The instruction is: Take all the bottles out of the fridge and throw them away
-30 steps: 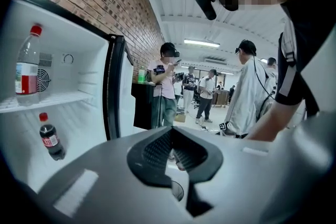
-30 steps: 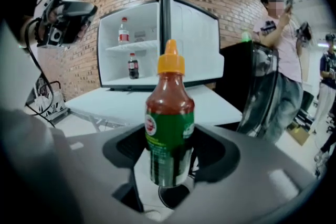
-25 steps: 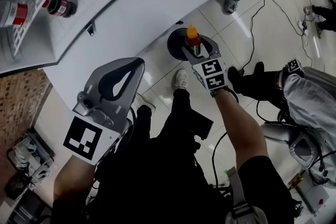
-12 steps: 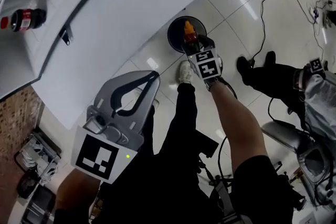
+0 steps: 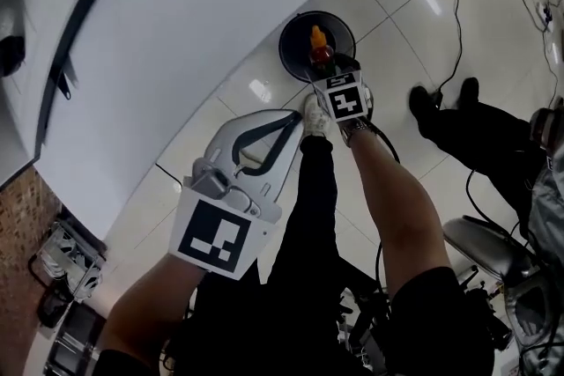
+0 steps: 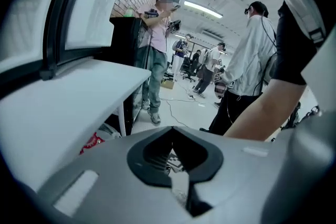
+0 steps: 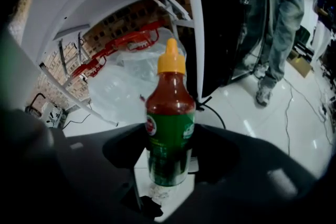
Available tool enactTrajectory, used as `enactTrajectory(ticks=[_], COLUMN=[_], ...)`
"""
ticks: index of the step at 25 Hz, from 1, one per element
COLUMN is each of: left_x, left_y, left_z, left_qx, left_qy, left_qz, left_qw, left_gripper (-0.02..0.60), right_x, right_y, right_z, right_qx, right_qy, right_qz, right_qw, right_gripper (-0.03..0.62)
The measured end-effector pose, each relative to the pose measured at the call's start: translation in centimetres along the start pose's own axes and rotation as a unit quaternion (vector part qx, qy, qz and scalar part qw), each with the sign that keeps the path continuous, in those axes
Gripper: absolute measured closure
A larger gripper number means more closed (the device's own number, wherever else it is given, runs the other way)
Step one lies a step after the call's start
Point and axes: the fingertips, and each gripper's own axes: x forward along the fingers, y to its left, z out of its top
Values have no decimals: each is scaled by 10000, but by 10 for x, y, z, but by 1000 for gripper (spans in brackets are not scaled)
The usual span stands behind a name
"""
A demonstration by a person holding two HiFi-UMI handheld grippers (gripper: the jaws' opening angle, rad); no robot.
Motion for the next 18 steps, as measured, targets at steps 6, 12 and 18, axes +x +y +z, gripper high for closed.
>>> enactTrajectory(ticks=[6,12,18], left_x=[36,44,43], left_y=[7,9,12], left_z=[-27,-48,-53], left_qx=[68,-43,-116], left_qy=[150,270,314], left_qz=[-36,-20,60], left_qw=[9999,9996,9994], left_gripper=[578,578,578], right_x=[43,75,76], right_y=[-14,-31,-38], right_z=[-30,-50,-47], right_qx=[298,394,289], right_qy=[468,1041,827], right_qz=[-7,-99,-245], right_qw=[9985,9937,9959], right_gripper=[316,313,313])
